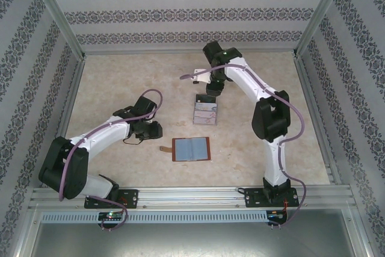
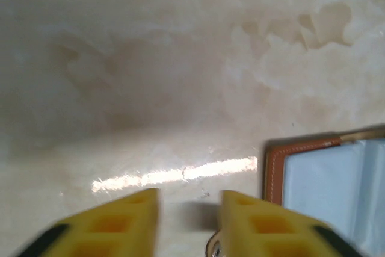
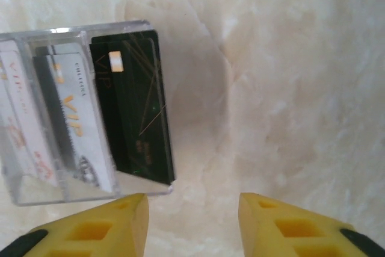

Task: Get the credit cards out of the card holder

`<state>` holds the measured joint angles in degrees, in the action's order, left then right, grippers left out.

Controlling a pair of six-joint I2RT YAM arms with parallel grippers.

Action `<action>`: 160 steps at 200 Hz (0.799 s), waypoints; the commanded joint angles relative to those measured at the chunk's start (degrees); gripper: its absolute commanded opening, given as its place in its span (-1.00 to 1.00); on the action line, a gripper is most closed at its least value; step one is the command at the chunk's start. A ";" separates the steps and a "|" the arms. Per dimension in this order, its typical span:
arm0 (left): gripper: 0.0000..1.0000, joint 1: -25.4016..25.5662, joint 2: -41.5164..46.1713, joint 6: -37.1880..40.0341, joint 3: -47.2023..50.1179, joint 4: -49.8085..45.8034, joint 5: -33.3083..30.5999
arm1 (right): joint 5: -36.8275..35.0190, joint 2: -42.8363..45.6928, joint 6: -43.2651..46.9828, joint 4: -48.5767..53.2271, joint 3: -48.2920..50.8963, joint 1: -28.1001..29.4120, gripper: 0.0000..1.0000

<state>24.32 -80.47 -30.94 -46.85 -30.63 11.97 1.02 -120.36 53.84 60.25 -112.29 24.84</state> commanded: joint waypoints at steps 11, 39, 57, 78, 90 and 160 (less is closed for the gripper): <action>0.45 -1.20 -0.74 2.08 -2.18 1.67 -7.62 | 0.03 10.12 -4.61 -14.07 15.32 -0.80 0.49; 1.00 -1.31 -1.36 2.33 -1.94 3.92 -10.96 | 0.83 17.06 -7.72 -20.03 26.51 -1.68 0.96; 1.00 -1.68 -1.84 2.92 -1.93 5.08 -13.14 | 1.09 21.14 -10.13 -23.15 33.29 -2.41 0.96; 1.00 -2.49 -2.48 4.08 -2.44 5.41 -16.93 | 1.57 26.11 -14.30 -28.66 41.16 -3.67 0.96; 1.00 -2.91 -2.37 5.62 -2.44 5.96 -19.70 | 1.60 28.91 -17.78 -32.79 45.57 -4.48 0.96; 1.00 -10.05 2.20 14.46 2.28 16.29 -40.12 | -8.92 40.06 -43.95 -63.72 72.72 -11.84 0.96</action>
<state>17.93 -80.84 -21.34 -46.33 -20.95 -18.35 -2.57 -82.96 21.74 11.94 -46.54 15.00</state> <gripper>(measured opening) 0.999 0.980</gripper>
